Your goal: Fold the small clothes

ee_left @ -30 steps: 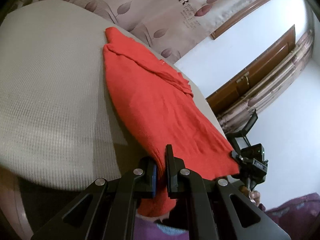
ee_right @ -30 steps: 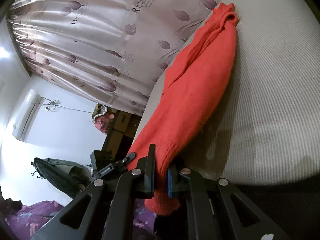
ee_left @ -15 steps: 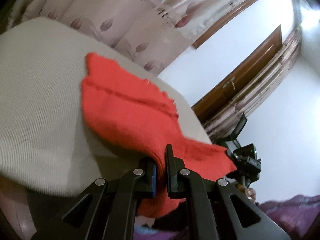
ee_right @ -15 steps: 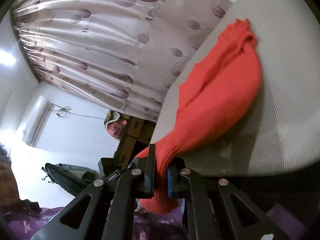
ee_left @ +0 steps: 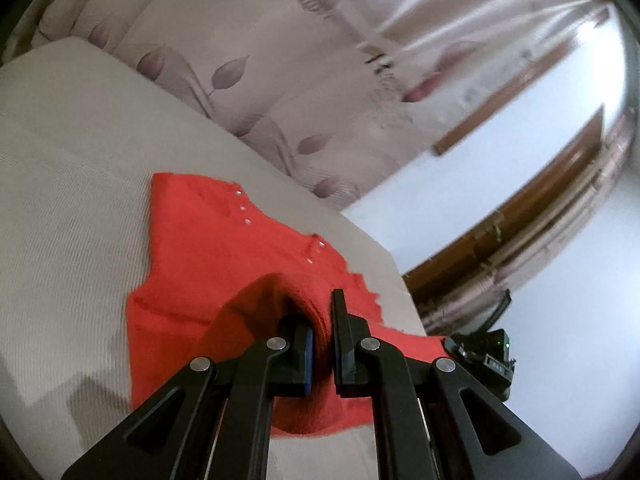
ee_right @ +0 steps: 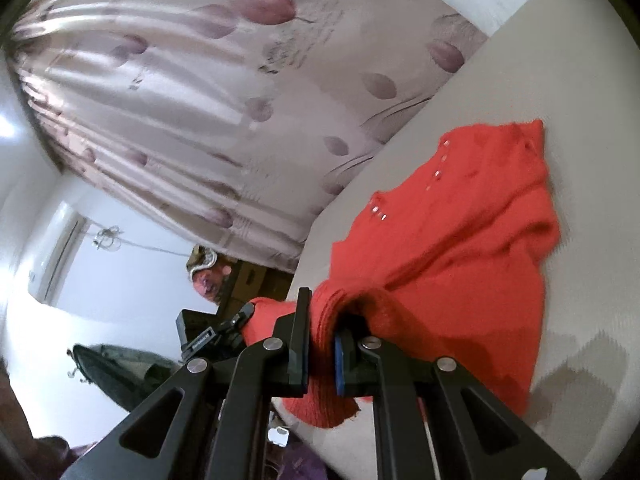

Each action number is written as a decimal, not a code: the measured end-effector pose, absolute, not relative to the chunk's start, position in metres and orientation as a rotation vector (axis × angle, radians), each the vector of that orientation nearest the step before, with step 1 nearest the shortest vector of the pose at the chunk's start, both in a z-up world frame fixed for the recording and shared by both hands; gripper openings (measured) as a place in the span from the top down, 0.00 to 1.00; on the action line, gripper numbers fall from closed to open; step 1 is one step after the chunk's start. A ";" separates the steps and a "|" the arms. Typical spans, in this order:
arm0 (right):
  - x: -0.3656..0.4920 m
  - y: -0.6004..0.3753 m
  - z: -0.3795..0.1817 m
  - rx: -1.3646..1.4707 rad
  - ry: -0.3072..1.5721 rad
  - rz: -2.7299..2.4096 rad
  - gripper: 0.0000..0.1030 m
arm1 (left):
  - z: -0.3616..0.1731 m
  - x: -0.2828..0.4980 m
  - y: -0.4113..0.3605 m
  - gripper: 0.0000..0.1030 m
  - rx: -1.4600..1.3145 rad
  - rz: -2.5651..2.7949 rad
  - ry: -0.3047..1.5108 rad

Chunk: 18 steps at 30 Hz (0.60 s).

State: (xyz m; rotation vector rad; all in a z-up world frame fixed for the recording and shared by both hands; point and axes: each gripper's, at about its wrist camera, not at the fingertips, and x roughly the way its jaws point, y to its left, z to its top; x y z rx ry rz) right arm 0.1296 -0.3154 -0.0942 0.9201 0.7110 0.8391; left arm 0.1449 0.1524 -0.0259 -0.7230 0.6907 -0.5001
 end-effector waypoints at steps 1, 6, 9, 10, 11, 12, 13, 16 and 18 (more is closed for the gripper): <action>0.143 -0.317 -0.098 0.925 0.719 0.832 0.90 | -0.030 0.154 0.151 0.93 -0.711 -0.483 0.695; 0.191 -0.317 -0.121 0.947 0.762 0.802 0.90 | -0.052 0.195 0.144 0.93 -0.674 -0.422 0.725; 0.210 -0.317 -0.134 0.968 0.782 0.792 0.90 | -0.062 0.210 0.146 0.93 -0.691 -0.395 0.733; 0.216 -0.317 -0.136 0.972 0.784 0.790 0.90 | -0.063 0.214 0.146 0.93 -0.693 -0.386 0.733; 0.220 -0.317 -0.137 0.975 0.785 0.790 0.89 | -0.065 0.219 0.147 0.93 -0.697 -0.375 0.733; 0.226 -0.317 -0.138 0.978 0.786 0.791 0.89 | -0.066 0.222 0.148 0.93 -0.699 -0.368 0.733; 0.230 -0.317 -0.138 0.976 0.788 0.791 0.89 | -0.067 0.226 0.148 0.93 -0.700 -0.363 0.734; 0.245 -0.316 -0.142 0.982 0.803 0.779 0.88 | -0.073 0.239 0.147 0.92 -0.686 -0.336 0.744; 0.257 -0.316 -0.149 1.004 0.817 0.768 0.87 | -0.079 0.248 0.147 0.92 -0.700 -0.334 0.749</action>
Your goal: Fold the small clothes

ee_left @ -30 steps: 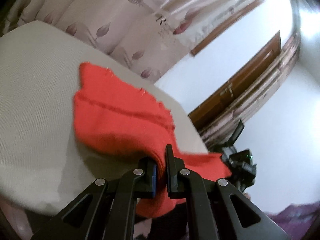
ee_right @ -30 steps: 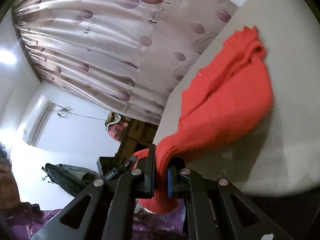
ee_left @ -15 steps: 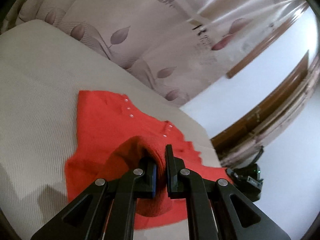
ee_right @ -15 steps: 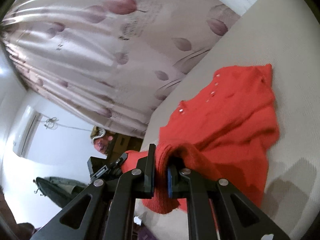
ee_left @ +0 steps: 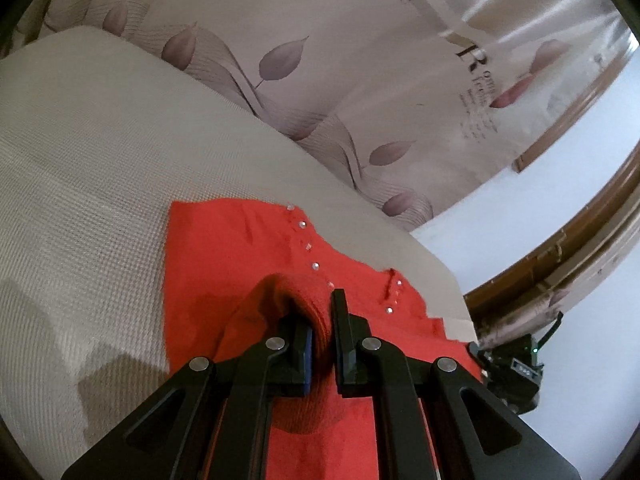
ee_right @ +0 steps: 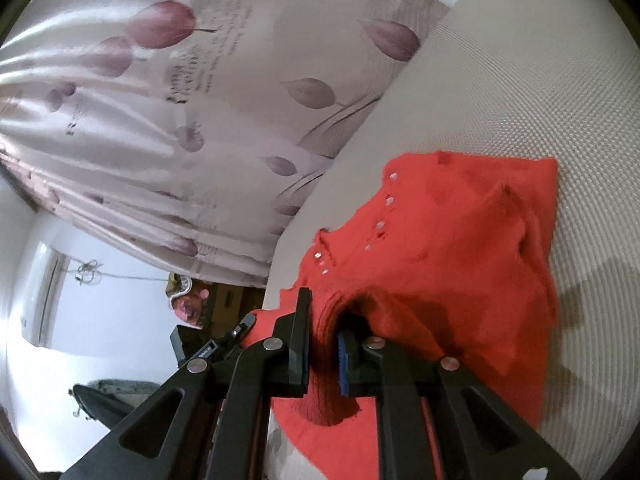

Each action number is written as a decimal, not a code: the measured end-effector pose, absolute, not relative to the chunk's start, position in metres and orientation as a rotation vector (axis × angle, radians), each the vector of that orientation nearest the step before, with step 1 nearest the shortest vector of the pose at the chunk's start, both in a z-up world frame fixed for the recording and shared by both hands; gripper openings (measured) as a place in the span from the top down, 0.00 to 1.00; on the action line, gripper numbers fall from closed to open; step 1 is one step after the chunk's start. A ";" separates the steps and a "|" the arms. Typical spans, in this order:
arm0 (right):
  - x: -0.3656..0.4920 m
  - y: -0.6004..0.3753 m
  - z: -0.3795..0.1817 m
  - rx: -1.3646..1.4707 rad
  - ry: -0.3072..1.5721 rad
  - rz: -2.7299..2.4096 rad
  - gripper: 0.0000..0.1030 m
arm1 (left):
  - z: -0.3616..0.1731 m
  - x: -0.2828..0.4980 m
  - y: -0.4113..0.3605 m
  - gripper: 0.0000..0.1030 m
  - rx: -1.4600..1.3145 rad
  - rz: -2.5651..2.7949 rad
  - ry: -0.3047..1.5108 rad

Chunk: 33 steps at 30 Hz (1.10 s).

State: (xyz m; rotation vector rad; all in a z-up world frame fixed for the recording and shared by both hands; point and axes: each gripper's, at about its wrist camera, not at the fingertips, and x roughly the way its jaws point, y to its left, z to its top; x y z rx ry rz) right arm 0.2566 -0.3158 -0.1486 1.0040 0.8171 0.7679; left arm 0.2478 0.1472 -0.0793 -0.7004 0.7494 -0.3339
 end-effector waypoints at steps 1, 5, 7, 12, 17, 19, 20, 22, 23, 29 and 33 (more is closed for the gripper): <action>0.261 -0.316 -0.151 1.016 0.820 0.764 0.87 | -0.081 0.250 0.147 0.91 -0.700 -0.326 0.750; 0.276 -0.320 -0.162 1.081 0.819 0.752 0.72 | -0.081 0.255 0.152 0.71 -0.704 -0.283 0.704; 0.279 -0.324 -0.165 1.129 0.797 0.751 0.60 | -0.077 0.253 0.156 0.44 -0.692 -0.248 0.661; 0.274 -0.336 -0.161 1.241 0.692 0.764 0.35 | -0.070 0.248 0.172 0.37 -0.713 -0.165 0.612; 0.251 -0.344 -0.146 1.200 0.638 0.742 0.29 | -0.059 0.230 0.171 0.37 -0.684 -0.233 0.653; 0.241 -0.340 -0.140 1.153 0.649 0.765 0.29 | -0.057 0.222 0.156 0.37 -0.612 -0.298 0.736; 0.236 -0.337 -0.137 1.123 0.654 0.777 0.28 | -0.059 0.216 0.145 0.37 -0.580 -0.338 0.778; 0.226 -0.331 -0.135 1.087 0.662 0.800 0.25 | -0.065 0.211 0.127 0.37 -0.529 -0.412 0.859; 0.222 -0.327 -0.136 1.077 0.666 0.814 0.20 | -0.071 0.211 0.114 0.37 -0.500 -0.451 0.920; 0.203 -0.320 -0.158 1.116 0.659 0.839 0.11 | -0.086 0.237 0.072 0.37 -0.484 -0.560 1.041; 0.198 -0.325 -0.168 1.149 0.640 0.836 0.12 | -0.059 0.266 0.089 0.36 -0.579 -0.477 0.852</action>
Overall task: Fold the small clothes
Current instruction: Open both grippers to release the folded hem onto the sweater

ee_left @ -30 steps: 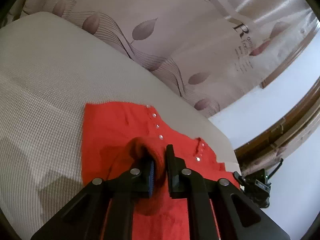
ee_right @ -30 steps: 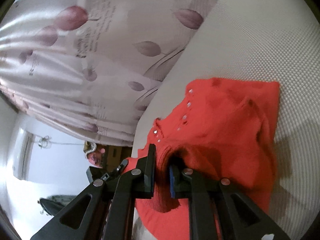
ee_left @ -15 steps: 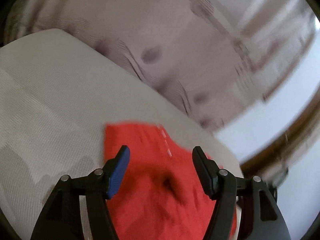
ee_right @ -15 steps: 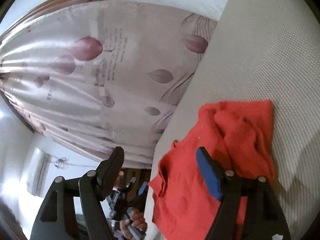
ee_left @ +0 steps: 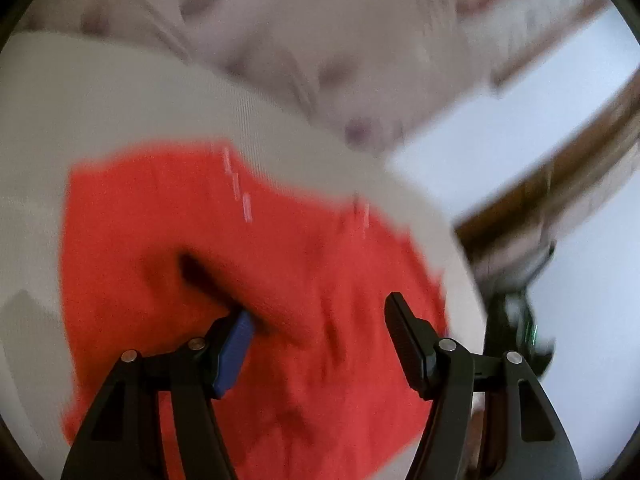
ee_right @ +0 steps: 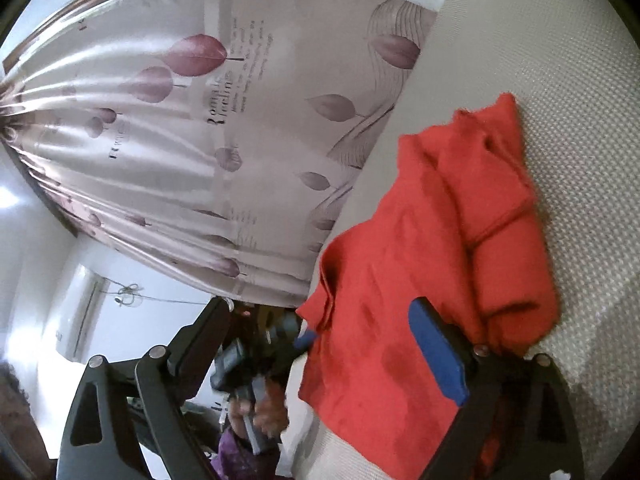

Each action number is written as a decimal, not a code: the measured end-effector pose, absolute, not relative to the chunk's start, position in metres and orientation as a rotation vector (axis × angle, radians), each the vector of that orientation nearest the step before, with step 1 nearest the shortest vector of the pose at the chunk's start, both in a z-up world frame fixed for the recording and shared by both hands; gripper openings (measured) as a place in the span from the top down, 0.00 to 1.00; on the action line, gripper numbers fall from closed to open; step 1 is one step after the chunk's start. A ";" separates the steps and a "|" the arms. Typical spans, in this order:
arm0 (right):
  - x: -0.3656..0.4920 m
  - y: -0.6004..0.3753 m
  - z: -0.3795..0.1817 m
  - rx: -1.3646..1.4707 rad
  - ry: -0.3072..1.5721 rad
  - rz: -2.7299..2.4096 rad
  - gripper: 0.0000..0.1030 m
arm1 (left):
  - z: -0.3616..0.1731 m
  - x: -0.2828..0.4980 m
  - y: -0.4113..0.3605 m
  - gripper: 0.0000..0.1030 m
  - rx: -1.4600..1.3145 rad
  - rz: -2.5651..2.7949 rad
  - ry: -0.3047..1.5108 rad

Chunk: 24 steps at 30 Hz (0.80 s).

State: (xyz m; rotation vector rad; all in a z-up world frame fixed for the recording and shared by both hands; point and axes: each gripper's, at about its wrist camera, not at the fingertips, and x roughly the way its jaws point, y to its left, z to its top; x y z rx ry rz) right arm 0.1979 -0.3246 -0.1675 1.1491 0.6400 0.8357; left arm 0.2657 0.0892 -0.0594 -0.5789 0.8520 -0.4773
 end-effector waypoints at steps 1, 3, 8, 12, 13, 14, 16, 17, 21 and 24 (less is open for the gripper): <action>0.197 -0.326 -0.167 1.146 0.634 0.836 0.12 | -0.052 0.271 0.099 0.34 -0.584 -0.408 0.781; 0.195 -0.328 -0.166 1.136 0.627 0.832 0.12 | -0.044 0.274 0.121 0.32 -0.598 -0.245 0.680; 0.185 -0.332 -0.163 1.105 0.614 0.826 0.11 | -0.054 0.260 0.156 0.32 -0.733 -0.170 0.710; 0.171 -0.335 -0.150 0.991 0.613 0.768 0.11 | -0.064 0.224 0.155 0.32 -0.649 -0.160 0.778; 0.166 -0.336 -0.147 0.957 0.617 0.753 0.11 | -0.069 0.212 0.156 0.32 -0.642 -0.170 0.807; 0.162 -0.337 -0.144 0.937 0.619 0.742 0.11 | -0.074 0.201 0.159 0.32 -0.643 -0.184 0.828; 0.149 -0.338 -0.141 0.882 0.620 0.723 0.11 | -0.083 0.183 0.162 0.32 -0.651 -0.203 0.864; 0.145 -0.337 -0.140 0.859 0.626 0.714 0.12 | -0.088 0.173 0.164 0.32 -0.663 -0.219 0.877; 0.129 -0.328 -0.138 0.739 0.679 0.661 0.14 | -0.090 0.147 0.165 0.32 -0.635 -0.269 0.855; 0.129 -0.316 -0.136 0.635 0.743 0.587 0.26 | -0.089 0.139 0.159 0.32 -0.596 -0.301 0.847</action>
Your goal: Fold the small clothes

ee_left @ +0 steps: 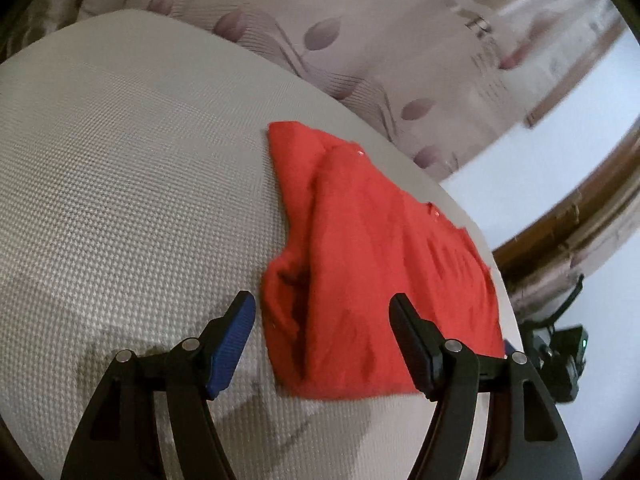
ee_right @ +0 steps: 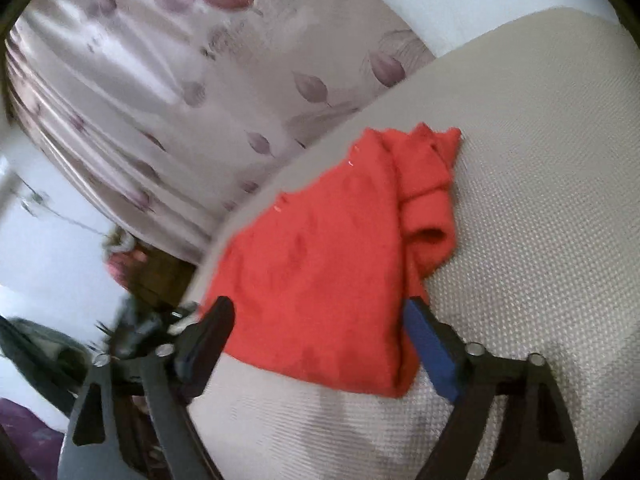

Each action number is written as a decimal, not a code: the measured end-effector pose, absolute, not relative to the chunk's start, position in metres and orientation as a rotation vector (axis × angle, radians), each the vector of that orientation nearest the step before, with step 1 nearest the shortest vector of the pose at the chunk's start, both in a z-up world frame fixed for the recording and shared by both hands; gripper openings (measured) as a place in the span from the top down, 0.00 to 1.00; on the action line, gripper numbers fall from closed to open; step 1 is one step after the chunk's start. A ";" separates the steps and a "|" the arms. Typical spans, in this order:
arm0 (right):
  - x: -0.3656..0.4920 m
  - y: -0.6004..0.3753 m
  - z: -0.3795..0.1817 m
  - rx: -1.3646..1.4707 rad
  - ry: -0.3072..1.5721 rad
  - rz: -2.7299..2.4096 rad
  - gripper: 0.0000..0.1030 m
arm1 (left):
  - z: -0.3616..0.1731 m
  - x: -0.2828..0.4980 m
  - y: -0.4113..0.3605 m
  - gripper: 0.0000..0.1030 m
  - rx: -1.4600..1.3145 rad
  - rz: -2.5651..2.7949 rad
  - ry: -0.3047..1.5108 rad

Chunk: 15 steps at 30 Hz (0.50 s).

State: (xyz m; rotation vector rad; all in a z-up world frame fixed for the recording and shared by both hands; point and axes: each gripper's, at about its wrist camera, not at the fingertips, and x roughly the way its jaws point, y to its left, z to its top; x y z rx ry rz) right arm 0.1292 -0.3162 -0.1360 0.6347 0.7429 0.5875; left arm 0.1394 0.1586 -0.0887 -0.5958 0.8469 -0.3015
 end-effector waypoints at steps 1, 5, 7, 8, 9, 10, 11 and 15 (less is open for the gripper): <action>0.129 -0.313 -0.137 0.617 0.754 0.577 0.33 | -0.090 0.137 0.157 0.32 -0.604 -0.320 0.845; 0.139 -0.303 -0.153 0.590 0.871 0.537 0.57 | -0.092 0.130 0.154 0.32 -0.564 -0.343 0.820; 0.139 -0.304 -0.158 0.599 0.882 0.532 0.62 | -0.092 0.129 0.154 0.32 -0.560 -0.368 0.817; 0.138 -0.306 -0.159 0.602 0.882 0.527 0.76 | -0.093 0.130 0.156 0.32 -0.558 -0.380 0.814; 0.138 -0.309 -0.162 0.605 0.890 0.507 0.88 | -0.093 0.129 0.157 0.32 -0.559 -0.388 0.813; 0.137 -0.311 -0.166 0.614 0.902 0.501 0.92 | -0.093 0.127 0.158 0.32 -0.561 -0.393 0.815; 0.137 -0.312 -0.169 0.621 0.903 0.505 0.92 | -0.093 0.126 0.159 0.32 -0.557 -0.395 0.818; 0.130 -0.312 -0.166 0.591 0.897 0.509 0.92 | -0.092 0.120 0.158 0.32 -0.533 -0.394 0.815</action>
